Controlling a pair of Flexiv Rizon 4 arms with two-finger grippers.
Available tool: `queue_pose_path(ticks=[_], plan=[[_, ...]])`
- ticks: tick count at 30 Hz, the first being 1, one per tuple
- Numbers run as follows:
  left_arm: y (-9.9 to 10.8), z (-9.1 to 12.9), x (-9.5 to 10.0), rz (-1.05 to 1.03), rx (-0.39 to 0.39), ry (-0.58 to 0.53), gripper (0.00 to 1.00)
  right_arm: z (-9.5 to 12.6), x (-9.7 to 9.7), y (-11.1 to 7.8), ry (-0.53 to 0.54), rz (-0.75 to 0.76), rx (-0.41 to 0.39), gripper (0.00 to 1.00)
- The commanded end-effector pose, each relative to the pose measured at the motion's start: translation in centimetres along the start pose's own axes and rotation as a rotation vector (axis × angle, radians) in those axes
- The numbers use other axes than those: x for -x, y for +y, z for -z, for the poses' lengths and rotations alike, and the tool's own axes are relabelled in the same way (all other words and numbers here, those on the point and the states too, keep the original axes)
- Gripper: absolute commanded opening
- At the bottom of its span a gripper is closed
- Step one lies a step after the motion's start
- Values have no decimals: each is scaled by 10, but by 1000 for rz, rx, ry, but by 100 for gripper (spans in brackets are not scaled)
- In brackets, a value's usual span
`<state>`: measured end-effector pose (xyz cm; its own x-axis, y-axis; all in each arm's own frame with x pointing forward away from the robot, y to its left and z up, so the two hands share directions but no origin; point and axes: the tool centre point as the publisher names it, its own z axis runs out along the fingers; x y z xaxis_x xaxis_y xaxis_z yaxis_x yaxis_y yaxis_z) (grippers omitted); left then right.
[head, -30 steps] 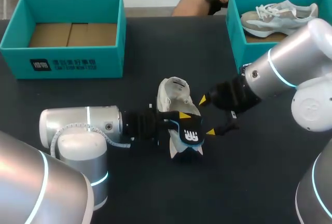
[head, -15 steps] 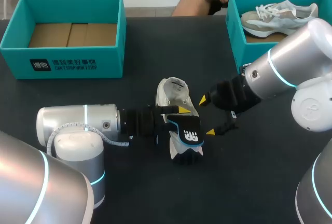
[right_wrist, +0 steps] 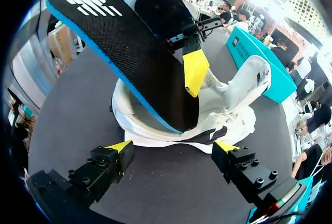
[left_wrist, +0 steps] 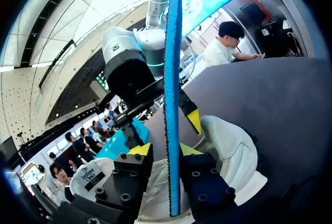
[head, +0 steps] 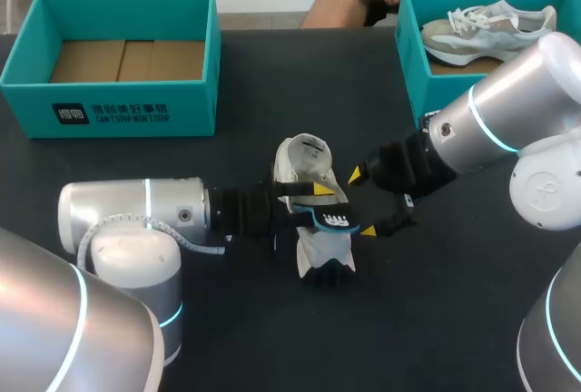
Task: Take the shoe out of the shoebox, open the shoe tongue, remove and reinsert the insole, then place the shoe into the shoebox
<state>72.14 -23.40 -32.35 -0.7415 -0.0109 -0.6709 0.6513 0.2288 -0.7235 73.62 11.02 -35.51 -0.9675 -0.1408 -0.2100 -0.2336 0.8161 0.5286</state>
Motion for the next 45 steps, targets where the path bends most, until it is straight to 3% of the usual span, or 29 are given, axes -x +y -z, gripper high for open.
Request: queue_pose_path(ticks=[1, 16, 20, 23, 25, 33, 45], plan=[[-5, 6, -2, 5, 4, 4, 34, -1, -1, 0, -3, 0, -2, 100], [-22, 20, -7, 33, 25, 6, 30, -1, -1, 0, -3, 0, -2, 100], [-23, 16, -12, 36, 28, 19, 23, -1, -1, 0, -3, 0, -2, 100], [-25, 13, -12, 36, 30, 25, 4, -1, -1, 0, -3, 0, -2, 100], [-25, 12, -13, 35, 30, 27, 0, -1, -1, 0, -3, 0, -2, 100], [-5, 7, -14, 32, 42, 33, 0, -1, -1, 0, -3, 0, -2, 100], [24, 8, -12, -1, 123, 40, 0, -1, -1, 0, -3, 0, -2, 100]])
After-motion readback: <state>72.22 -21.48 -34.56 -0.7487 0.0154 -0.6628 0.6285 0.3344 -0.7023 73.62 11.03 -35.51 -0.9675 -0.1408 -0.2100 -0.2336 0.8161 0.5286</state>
